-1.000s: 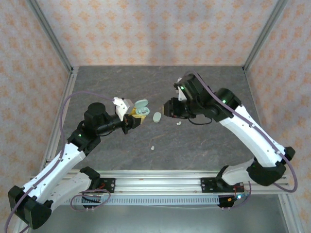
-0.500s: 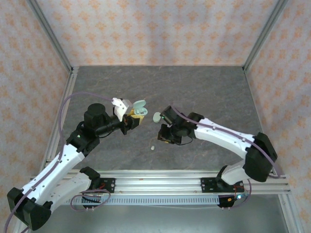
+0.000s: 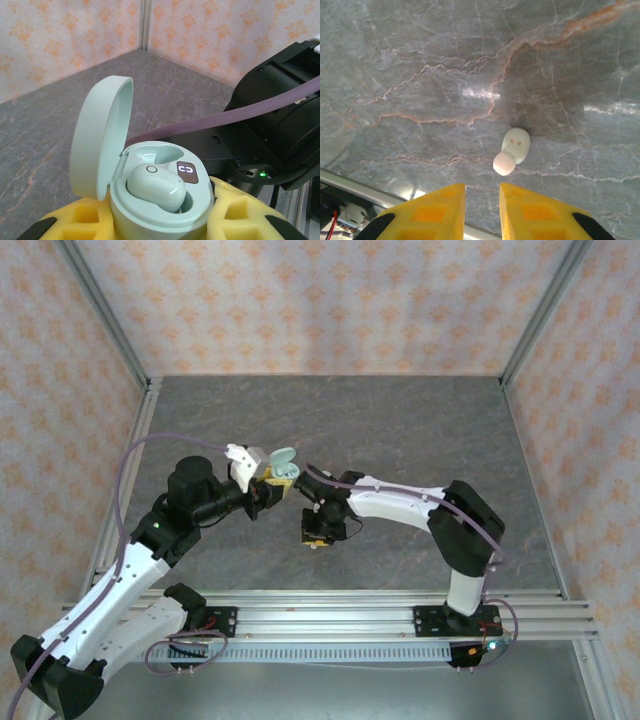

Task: Insert the wireless bluetooth earbuds into the charging case

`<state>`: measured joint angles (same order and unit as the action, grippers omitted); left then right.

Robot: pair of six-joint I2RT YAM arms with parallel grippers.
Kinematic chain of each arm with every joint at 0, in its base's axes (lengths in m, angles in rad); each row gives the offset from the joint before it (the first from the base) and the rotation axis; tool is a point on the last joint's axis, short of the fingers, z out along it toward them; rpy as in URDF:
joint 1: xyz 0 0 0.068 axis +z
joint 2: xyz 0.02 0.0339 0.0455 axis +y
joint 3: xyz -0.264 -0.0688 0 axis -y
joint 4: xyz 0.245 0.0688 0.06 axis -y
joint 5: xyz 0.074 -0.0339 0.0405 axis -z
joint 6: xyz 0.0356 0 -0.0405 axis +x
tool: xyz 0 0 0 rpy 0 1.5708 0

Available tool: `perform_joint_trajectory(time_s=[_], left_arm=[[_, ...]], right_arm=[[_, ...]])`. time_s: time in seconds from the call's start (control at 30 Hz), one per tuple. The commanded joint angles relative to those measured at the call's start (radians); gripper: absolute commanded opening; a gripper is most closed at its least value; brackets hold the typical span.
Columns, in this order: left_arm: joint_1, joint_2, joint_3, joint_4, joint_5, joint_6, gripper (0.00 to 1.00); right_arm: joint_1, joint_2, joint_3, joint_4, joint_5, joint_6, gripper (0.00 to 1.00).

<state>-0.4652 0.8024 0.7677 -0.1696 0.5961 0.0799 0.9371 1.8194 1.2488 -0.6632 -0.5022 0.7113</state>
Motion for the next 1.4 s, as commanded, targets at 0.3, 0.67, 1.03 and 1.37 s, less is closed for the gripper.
perform_joint_trajectory(time_s=[0.3,0.67,1.03,1.37], left_arm=[[-0.009,-0.034,0.031,-0.027,-0.021,0.014,0.22],[-0.009,-0.024,0.029,-0.012,-0.015,0.015,0.22],[-0.009,-0.023,0.031,-0.011,-0.018,0.015,0.22],[-0.009,-0.023,0.036,-0.017,-0.021,0.015,0.22]], right_arm=[[-0.011,0.050,0.031,-0.093,0.055,-0.083,0.23],[-0.086,-0.053,-0.095,-0.116,0.119,-0.086,0.21],[-0.115,-0.134,-0.114,-0.086,0.141,-0.096,0.21],[-0.052,-0.036,-0.019,-0.023,0.111,-0.160,0.21]])
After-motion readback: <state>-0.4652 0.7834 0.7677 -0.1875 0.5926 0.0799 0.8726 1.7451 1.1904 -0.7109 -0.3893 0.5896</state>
